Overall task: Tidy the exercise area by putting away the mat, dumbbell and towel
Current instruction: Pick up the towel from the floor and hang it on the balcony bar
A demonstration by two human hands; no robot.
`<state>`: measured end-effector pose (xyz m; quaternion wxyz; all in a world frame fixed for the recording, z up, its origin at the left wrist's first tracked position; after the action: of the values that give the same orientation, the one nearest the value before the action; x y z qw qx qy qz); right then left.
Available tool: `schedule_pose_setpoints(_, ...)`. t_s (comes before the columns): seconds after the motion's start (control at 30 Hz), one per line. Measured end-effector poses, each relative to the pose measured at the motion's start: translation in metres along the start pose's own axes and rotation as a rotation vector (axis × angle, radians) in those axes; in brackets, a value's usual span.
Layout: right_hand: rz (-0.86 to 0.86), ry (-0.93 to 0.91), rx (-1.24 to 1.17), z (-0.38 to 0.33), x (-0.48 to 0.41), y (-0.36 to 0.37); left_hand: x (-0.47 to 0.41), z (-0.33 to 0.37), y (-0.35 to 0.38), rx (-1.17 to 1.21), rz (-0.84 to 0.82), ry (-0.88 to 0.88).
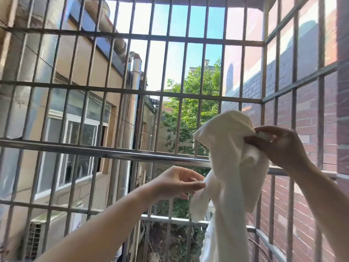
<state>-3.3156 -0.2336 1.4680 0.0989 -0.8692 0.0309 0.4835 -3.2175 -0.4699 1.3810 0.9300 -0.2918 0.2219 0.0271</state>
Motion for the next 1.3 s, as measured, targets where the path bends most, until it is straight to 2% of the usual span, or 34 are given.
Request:
schedule_pose_setpoints(0.13,0.018,-0.012,-0.031,-0.003,-0.006,-0.005,-0.016,0.013,0.004,0.008,-0.024,0.025)
schedule_pose_setpoints(0.3,0.034,-0.033,-0.049,-0.007,-0.019,-0.01,-0.046,0.034,-0.019,-0.076,0.155,0.068)
schedule_pose_setpoints(0.43,-0.005,-0.05,-0.057,-0.001,-0.025,-0.01,-0.07,0.049,-0.068,0.171,0.351,-0.018)
schedule_pose_setpoints(0.57,-0.127,-0.162,0.04,0.017,-0.025,0.01,-0.098,0.053,-0.096,0.372,0.445,-0.068)
schedule_pose_setpoints(0.63,-0.162,-0.174,0.089,0.022,-0.029,0.023,-0.114,0.046,-0.104,0.348,0.524,-0.104)
schedule_pose_setpoints(0.7,-0.192,-0.134,0.129,0.025,-0.034,0.037,-0.127,0.032,-0.11,0.149,0.596,-0.185)
schedule_pose_setpoints(0.77,-0.261,-0.084,0.172,0.029,-0.038,0.052,-0.131,0.016,-0.113,-0.242,0.465,-0.33)
schedule_pose_setpoints(0.83,-0.335,-0.045,0.206,0.036,-0.04,0.065,-0.13,0.003,-0.109,-0.417,0.299,-0.405)
schedule_pose_setpoints(0.97,-0.37,-0.016,0.196,0.045,-0.042,0.077,-0.113,0.007,-0.087,-0.175,0.207,-0.24)
schedule_pose_setpoints(1.1,-0.415,0.027,0.084,0.053,-0.043,0.079,-0.096,0.01,-0.065,-0.339,-0.021,-0.099)
schedule_pose_setpoints(1.17,-0.452,0.054,0.029,0.053,-0.043,0.077,-0.094,0.007,-0.061,-0.43,-0.025,-0.017)
schedule_pose_setpoints(1.3,-0.52,0.07,-0.061,0.049,-0.05,0.062,-0.098,0.012,-0.069,-0.525,0.12,0.093)
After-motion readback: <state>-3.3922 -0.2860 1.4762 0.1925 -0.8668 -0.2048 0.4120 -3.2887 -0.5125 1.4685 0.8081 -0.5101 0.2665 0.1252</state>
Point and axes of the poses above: each hand's wrist, its own x-axis away from the middle knuckle, its own y-axis out of the palm, z = x × y, the point moved 1 cm from there along -x, towards the middle knuckle
